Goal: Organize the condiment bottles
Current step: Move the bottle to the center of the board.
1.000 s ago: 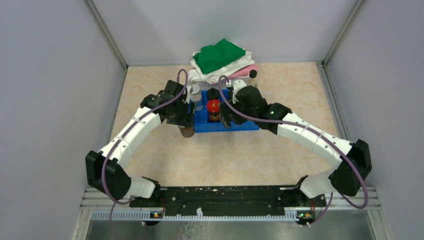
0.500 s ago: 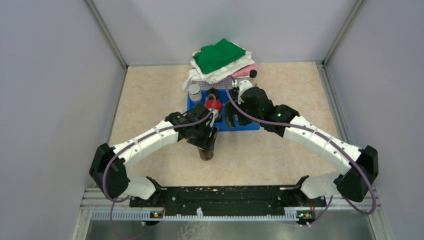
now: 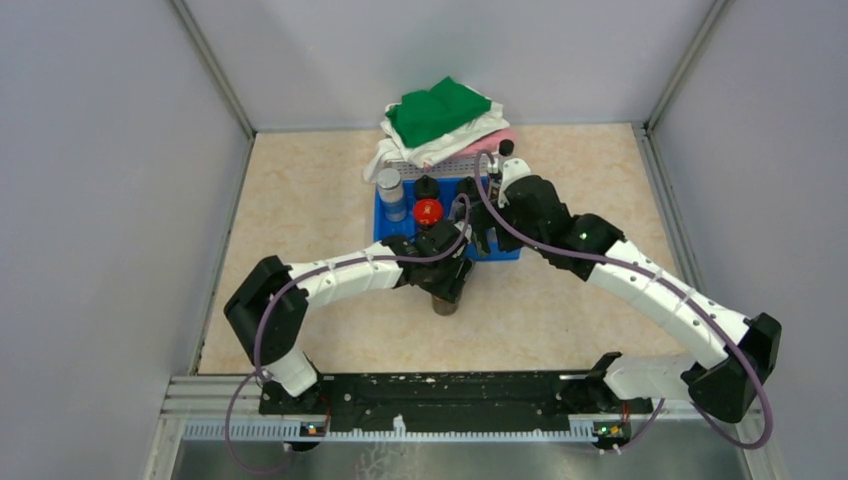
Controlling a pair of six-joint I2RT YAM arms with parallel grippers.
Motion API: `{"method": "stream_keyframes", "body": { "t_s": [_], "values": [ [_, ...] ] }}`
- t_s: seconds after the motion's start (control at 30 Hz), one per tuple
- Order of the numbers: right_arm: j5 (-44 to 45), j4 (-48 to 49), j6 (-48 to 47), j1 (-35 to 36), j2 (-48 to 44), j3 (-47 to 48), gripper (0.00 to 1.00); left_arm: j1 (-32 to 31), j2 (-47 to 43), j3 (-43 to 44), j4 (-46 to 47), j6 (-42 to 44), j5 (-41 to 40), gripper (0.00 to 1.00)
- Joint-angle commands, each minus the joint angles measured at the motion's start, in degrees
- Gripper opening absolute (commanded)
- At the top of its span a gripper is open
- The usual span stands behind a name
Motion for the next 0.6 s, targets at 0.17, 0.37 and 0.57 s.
{"method": "stream_keyframes", "body": {
  "t_s": [0.17, 0.37, 0.57],
  "values": [
    [0.7, 1.3, -1.6, -1.0, -3.7, -1.7, 0.96, -0.8, 6.4, 4.5, 5.8, 7.0, 3.7, 0.38],
    [1.2, 0.5, -2.4, -1.3, -4.9, -2.0, 0.96, -0.8, 9.0, 6.9, -0.8, 11.5, 8.4, 0.38],
    [0.9, -1.6, -6.7, -1.6, -6.8, 0.1, 0.97, -0.7, 8.1, 6.9, -6.4, 16.8, 11.9, 0.40]
  ]
}}
